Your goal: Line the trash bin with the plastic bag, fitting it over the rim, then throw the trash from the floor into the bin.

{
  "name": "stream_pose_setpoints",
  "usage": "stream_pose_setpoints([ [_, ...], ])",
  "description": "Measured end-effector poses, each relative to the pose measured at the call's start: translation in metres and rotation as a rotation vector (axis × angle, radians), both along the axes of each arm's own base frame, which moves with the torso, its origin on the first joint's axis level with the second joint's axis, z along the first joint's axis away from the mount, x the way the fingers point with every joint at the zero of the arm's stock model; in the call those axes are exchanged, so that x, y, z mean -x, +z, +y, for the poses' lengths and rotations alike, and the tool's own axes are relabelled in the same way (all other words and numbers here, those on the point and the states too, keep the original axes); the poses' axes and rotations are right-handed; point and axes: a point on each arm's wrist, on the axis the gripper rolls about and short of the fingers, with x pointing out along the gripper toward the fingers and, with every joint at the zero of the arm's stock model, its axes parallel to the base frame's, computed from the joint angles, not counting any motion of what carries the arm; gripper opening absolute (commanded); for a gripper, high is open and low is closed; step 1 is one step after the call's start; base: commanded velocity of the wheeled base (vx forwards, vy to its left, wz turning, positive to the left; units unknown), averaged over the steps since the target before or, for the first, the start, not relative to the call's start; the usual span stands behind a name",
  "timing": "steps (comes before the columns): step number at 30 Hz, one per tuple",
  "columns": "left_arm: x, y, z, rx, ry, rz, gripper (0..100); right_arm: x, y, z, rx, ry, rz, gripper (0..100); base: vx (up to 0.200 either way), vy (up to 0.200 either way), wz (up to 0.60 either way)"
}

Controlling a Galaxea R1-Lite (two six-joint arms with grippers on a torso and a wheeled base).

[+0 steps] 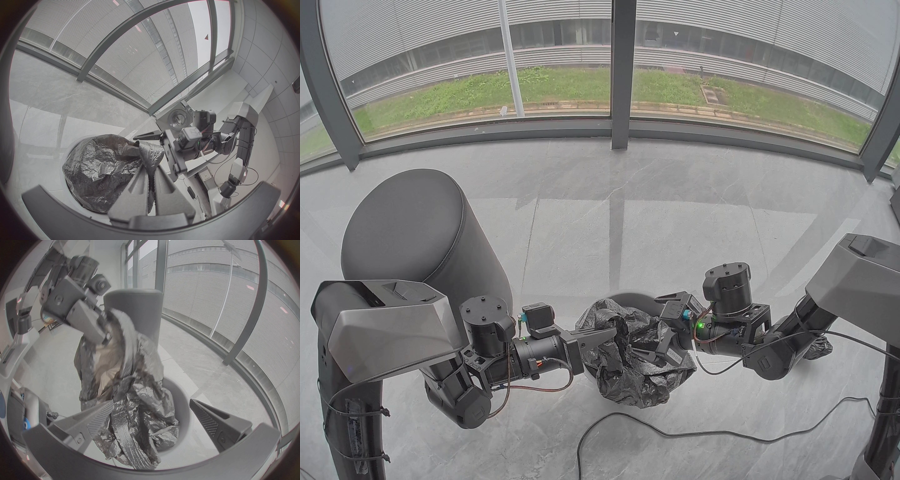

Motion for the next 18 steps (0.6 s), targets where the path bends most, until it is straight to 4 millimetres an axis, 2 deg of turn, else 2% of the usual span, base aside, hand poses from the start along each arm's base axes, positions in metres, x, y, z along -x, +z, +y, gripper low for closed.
stream_pose_setpoints([
  [5, -0.002, -0.002, -0.001, -0.001, 0.010, 0.000, 0, 0.003, 0.016, 0.001, -0.037, -0.001, -0.025, 100, 0.000, 0.000, 0.00],
  [10, -0.003, -0.004, -0.002, -0.001, 0.012, 0.000, 0, 0.012, 0.028, 0.011, -0.090, 0.005, -0.019, 100, 0.000, 0.000, 0.00],
  [18, -0.002, -0.004, -0.004, -0.001, 0.006, -0.001, 0, 0.013, 0.030, 0.025, -0.104, 0.016, -0.037, 100, 0.000, 0.000, 0.00],
])
